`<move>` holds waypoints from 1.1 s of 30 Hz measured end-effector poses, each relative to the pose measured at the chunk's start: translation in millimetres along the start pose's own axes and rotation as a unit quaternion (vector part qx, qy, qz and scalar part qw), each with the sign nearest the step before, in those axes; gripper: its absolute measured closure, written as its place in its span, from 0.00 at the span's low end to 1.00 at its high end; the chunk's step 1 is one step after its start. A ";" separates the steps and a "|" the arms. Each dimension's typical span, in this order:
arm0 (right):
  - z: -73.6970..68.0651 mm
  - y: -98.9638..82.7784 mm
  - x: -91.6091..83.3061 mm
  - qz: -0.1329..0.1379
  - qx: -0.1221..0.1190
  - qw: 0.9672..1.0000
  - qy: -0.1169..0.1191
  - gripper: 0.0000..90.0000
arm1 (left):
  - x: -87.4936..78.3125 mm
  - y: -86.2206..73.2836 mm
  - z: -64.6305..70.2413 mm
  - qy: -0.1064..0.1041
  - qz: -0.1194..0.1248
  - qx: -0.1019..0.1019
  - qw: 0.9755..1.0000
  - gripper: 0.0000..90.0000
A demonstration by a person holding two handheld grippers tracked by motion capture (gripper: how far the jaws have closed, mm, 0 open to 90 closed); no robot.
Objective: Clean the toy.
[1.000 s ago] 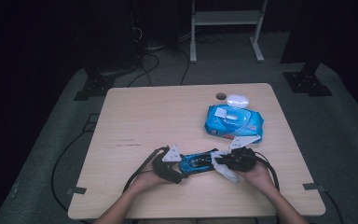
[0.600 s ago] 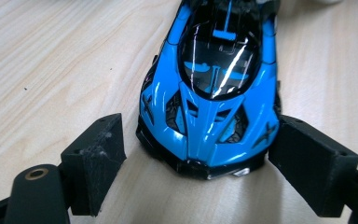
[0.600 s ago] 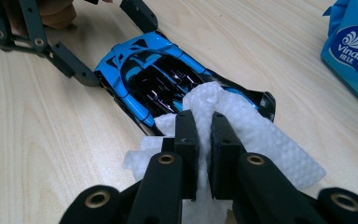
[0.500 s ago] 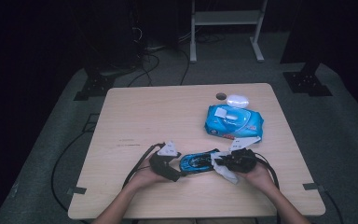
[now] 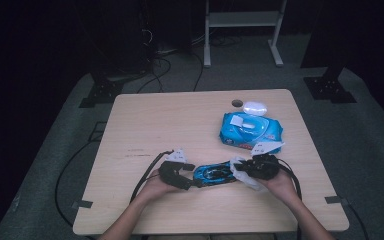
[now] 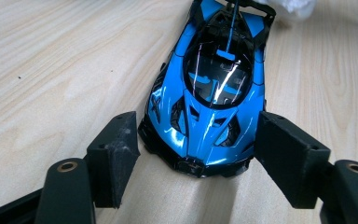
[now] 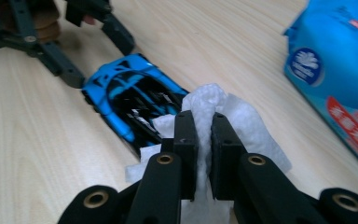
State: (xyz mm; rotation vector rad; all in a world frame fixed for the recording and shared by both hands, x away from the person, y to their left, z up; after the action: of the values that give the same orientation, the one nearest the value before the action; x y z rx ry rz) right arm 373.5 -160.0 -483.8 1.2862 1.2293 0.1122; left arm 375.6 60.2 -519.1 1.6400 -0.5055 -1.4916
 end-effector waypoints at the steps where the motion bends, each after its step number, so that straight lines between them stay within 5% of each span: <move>1: 7.9 -0.9 -1.1 -0.004 0.025 1.000 0.004 0.90 | -0.8 1.5 -0.5 0.001 0.004 -0.001 1.000 0.32; 4: 16.3 -4.3 0.9 -0.014 0.042 0.999 0.000 0.86 | -0.8 3.7 -1.5 -0.001 0.012 -0.007 1.000 0.32; 8: 19.4 -5.1 6.5 -0.026 0.069 0.997 0.025 0.79 | 0.0 2.6 -0.7 -0.010 0.007 -0.009 1.000 0.35; 11: 20.3 -1.1 14.1 -0.054 0.096 0.993 0.048 0.70 | 0.0 2.1 -0.6 -0.011 0.006 -0.009 1.000 0.35; 16: 22.2 3.1 21.1 -0.077 0.109 0.990 0.055 0.66 | 0.5 2.2 -0.5 -0.013 0.008 -0.009 1.000 0.36; 17: 22.8 2.8 25.6 -0.089 0.127 0.985 0.070 0.64 | 0.7 2.0 -0.5 -0.015 0.010 -0.013 1.000 0.36; 20: 23.6 3.1 29.3 -0.092 0.143 0.982 0.084 0.64 | 0.5 1.5 -0.9 -0.016 0.010 -0.014 1.000 0.36; 24: 23.3 3.1 28.9 -0.091 0.137 0.983 0.085 0.65 | 0.8 0.9 -1.2 -0.016 0.010 -0.017 1.000 0.34; 30: 21.5 -1.1 26.7 -0.057 0.104 0.989 0.087 0.65 | 1.9 -0.7 -2.6 -0.019 0.008 -0.030 0.999 0.31; 33: 18.3 -3.8 22.8 -0.041 0.067 0.994 0.075 0.65 | 3.3 -1.8 -3.3 -0.024 0.005 -0.040 0.999 0.28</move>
State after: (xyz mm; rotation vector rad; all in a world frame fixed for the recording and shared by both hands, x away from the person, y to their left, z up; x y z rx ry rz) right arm 394.4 -158.2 -504.6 1.3605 1.4365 0.0686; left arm 378.9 59.7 -522.7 1.5416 -0.4723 -1.5271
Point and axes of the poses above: each handheld gripper's, and its own axes: x roughly forward along the jaws, y roughly out of its top, z roughly to its right, the point moved 7 cm from there along x, roughly forward along the jaws, and after that the axes turned 8 degrees about x, right-handed, at the moved point
